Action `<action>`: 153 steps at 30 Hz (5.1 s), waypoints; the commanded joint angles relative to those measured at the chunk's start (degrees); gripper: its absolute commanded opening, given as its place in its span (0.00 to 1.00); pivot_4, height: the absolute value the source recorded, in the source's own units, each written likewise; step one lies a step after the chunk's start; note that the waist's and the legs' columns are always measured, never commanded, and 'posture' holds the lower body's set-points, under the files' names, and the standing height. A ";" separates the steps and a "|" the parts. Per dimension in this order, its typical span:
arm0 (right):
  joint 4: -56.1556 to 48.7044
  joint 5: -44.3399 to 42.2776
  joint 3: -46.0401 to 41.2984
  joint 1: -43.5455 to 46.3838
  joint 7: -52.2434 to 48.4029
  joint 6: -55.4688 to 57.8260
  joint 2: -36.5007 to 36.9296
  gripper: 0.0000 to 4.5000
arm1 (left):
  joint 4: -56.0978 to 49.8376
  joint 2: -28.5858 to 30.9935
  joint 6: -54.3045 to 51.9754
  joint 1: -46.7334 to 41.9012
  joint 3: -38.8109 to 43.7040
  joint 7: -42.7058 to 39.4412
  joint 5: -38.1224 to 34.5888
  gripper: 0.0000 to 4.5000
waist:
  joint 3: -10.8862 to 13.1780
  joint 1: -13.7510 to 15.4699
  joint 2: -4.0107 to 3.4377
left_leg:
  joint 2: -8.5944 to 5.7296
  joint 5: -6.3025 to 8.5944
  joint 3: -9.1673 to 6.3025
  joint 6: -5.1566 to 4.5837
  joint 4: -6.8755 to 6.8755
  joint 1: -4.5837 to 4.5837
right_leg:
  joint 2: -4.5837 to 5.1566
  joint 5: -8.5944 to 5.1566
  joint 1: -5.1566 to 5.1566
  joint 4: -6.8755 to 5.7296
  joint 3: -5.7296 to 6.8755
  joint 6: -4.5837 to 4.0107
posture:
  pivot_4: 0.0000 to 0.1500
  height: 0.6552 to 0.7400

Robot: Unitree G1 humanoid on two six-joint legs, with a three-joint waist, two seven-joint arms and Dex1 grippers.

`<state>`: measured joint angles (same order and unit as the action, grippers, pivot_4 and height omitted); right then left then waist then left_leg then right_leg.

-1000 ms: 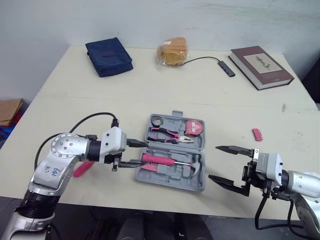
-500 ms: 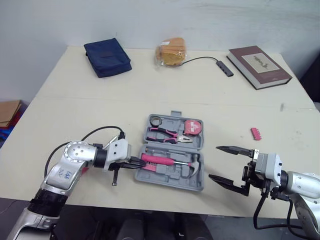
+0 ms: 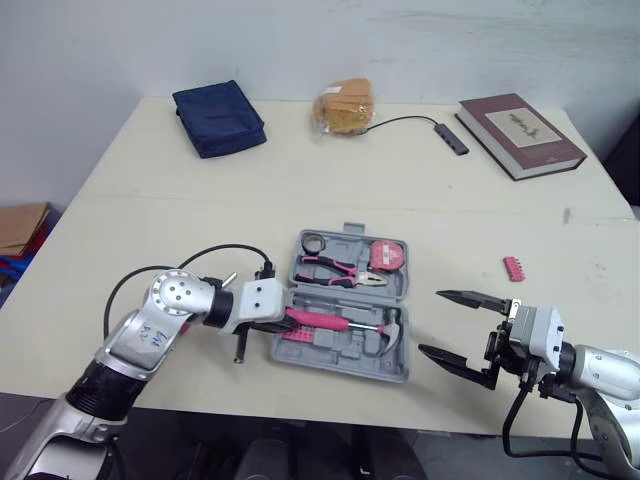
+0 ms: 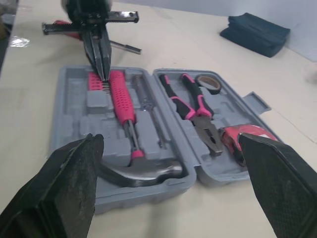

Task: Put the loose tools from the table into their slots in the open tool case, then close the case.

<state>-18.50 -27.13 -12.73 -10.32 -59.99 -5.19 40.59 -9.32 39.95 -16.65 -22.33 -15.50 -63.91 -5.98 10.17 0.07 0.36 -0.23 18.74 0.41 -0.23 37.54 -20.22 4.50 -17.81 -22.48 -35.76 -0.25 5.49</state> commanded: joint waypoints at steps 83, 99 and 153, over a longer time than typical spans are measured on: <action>37.65 7.81 -5.44 24.10 30.58 23.93 -6.01 0.17 | -13.13 0.01 -9.72 7.70 21.51 2.15 -34.06 1.00 | -0.18 -1.65 0.10 | 0.04 -0.09 0.10 0.07 -0.18 0.01 | -0.02 0.05 -0.06 0.05 -0.07 0.00 | 1.00 1.00; 9.84 -2.73 -4.02 21.91 12.07 26.48 4.08 0.17 | -8.39 2.98 -0.42 7.38 20.99 -7.07 -28.78 1.00 | 0.13 -1.92 -0.37 | 0.03 -0.09 0.19 0.07 -0.27 -0.14 | -0.05 0.06 -0.29 0.08 -0.12 0.02 | 1.00 1.00; -9.35 6.44 42.65 42.34 7.30 60.41 1.83 0.17 | -20.18 6.96 -6.66 19.47 23.50 1.07 -29.39 1.00 | 0.20 -1.80 0.03 | 0.05 -0.16 -0.17 0.18 -0.12 -0.92 | 0.09 0.01 -1.08 -0.07 0.11 -0.09 | 1.00 1.00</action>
<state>-27.83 -21.68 28.52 32.29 -53.00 54.11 42.71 -27.26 46.21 -23.12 -3.28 6.47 -63.26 -33.92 10.38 -1.73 0.40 -0.18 18.57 0.24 -0.05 37.41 -21.13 4.59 -17.80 -23.55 -35.83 -0.14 5.39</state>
